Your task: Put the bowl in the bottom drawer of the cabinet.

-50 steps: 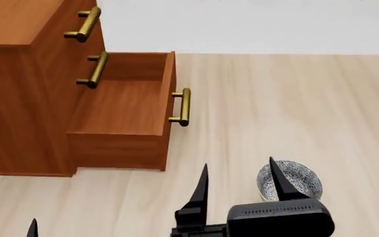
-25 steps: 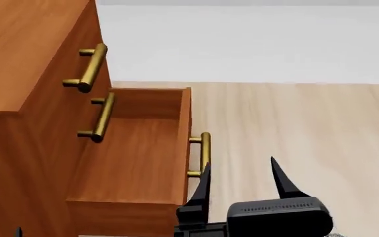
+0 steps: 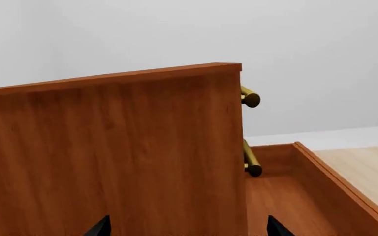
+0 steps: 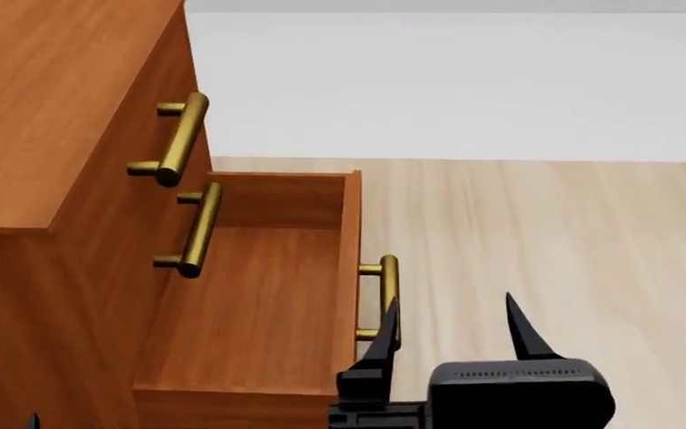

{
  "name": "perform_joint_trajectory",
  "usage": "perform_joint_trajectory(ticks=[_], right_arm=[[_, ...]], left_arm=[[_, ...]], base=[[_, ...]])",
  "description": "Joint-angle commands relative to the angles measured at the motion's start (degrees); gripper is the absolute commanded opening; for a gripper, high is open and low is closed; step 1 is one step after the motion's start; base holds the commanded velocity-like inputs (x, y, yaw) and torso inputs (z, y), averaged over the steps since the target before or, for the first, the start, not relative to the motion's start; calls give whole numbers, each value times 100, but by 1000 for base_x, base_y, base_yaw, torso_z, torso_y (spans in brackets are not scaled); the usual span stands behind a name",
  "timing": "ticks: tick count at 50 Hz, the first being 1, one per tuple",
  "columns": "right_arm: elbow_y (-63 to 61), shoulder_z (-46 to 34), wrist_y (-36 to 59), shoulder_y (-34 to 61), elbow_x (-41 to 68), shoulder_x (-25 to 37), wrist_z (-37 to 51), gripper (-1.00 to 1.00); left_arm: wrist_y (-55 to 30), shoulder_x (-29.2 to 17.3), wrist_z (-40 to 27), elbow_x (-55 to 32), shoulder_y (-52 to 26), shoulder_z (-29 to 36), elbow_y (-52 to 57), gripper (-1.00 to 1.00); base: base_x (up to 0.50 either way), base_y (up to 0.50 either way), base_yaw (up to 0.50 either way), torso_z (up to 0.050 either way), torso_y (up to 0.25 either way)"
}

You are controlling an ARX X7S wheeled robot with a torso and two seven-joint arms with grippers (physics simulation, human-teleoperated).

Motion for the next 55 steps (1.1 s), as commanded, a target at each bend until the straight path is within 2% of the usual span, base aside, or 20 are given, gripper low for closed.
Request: perform_joint_trajectory(ticks=[1, 18, 27, 32, 42, 55], right_arm=[[21, 28, 93, 27, 129, 19, -9, 100], [46, -2, 242, 62, 76, 0, 187, 100], [-462, 71, 567, -21, 190, 138, 222, 100], [-892, 207, 1190, 28, 482, 266, 161, 100], [-1770, 1112, 2901, 237, 1416, 655, 139, 100], [-1794, 2249, 4383, 373, 2214, 991, 116, 100]], left_arm=[[36, -36, -44, 7, 22, 34, -16, 100], [74, -102, -95, -10, 53, 48, 8, 100], [110, -117, -151, 48, 28, 92, -22, 100], [104, -120, -165, 36, 5, 109, -57, 100], [113, -140, -195, -12, -6, 87, -76, 100], [8, -175, -242, -57, -76, 95, -12, 100]], base=[[500, 0, 0, 0, 0], [491, 0, 0, 0, 0], [0, 0, 0, 0, 0], [0, 0, 0, 0, 0], [0, 0, 0, 0, 0], [0, 0, 0, 0, 0]])
